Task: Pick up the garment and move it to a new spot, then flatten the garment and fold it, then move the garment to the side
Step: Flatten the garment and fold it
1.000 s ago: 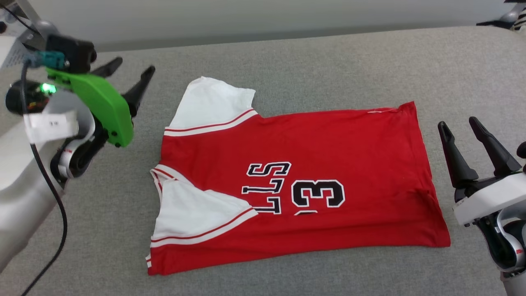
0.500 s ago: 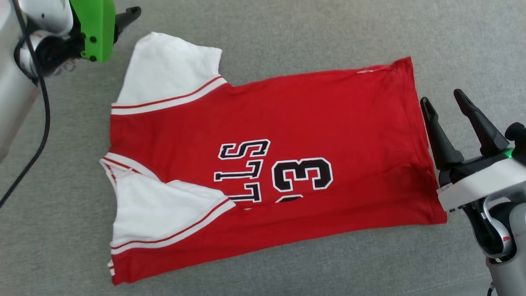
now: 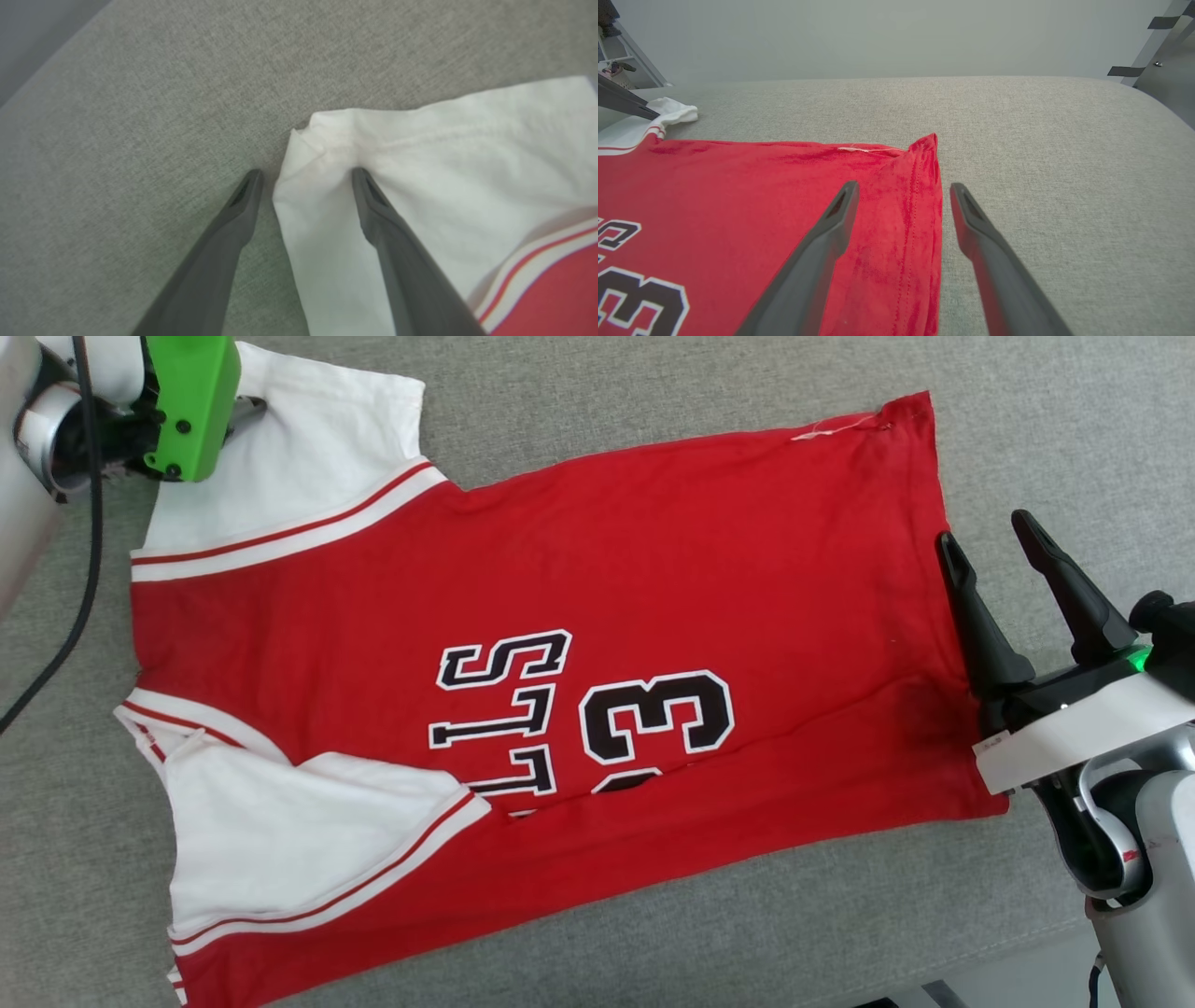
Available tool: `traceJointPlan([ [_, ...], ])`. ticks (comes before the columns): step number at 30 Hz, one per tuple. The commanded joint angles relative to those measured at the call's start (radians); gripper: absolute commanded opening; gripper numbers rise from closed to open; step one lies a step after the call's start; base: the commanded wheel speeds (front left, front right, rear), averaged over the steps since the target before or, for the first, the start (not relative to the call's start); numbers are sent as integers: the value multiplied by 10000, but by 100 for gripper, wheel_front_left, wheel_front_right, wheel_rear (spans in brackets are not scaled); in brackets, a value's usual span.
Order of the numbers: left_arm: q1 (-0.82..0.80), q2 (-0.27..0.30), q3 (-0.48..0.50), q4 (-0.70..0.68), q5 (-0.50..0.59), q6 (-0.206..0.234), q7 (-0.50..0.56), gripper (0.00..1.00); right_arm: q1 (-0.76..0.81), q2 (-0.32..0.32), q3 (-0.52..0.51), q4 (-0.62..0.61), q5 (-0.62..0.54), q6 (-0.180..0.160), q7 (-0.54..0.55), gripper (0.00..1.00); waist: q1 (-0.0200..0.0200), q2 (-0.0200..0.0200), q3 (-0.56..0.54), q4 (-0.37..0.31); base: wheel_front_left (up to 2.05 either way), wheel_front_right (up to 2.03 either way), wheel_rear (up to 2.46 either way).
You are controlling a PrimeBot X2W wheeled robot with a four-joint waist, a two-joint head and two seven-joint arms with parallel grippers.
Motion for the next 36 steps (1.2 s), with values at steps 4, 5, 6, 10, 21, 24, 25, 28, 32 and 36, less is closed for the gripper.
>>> traceJointPlan([
  [4,210,74,-319,102,-156,-24,395,100,-207,18,41,194,85,-7,-182,100,-1,0,125,-134,0,0,0],
  [5,262,102,-385,56,-185,-24,448,32,-219,9,29,242,105,-7,-212,100,-1,0,94,-129,0,0,0],
  [6,289,123,-419,20,-212,-24,457,0,-234,3,17,270,118,-7,-239,100,-1,0,72,-123,0,0,0],
  [10,343,119,-387,-20,-273,-25,-98,0,-320,-77,-61,372,153,-7,-295,100,-1,0,-134,-30,0,0,0],
  [21,614,147,-502,-760,26,-26,-2314,0,-985,-1535,-361,345,547,-7,1385,100,-1,0,-1320,708,0,0,0],
  [24,885,176,-568,-1115,108,-26,-2965,0,-1387,-2031,-118,418,884,-7,2400,100,-1,0,-1601,933,0,0,0],
  [25,959,184,-585,-1218,152,-26,-3148,0,-1526,-2186,-6,452,977,-7,2696,100,-1,0,-1667,1002,0,0,0],
  [28,1199,192,-564,-1524,259,-19,-3799,0,-2101,-2740,485,660,1286,-7,3684,100,-1,0,-1821,1228,0,0,0],
  [32,1501,201,-518,-1944,348,120,-4403,0,-2852,-3280,1181,1046,1887,-7,5090,100,-1,0,-1888,1474,0,0,0],
  [36,1713,284,-484,-2451,485,365,-4840,0,-3600,-3575,1773,1709,2435,-7,6457,100,-1,0,-1794,1697,0,0,0],
])
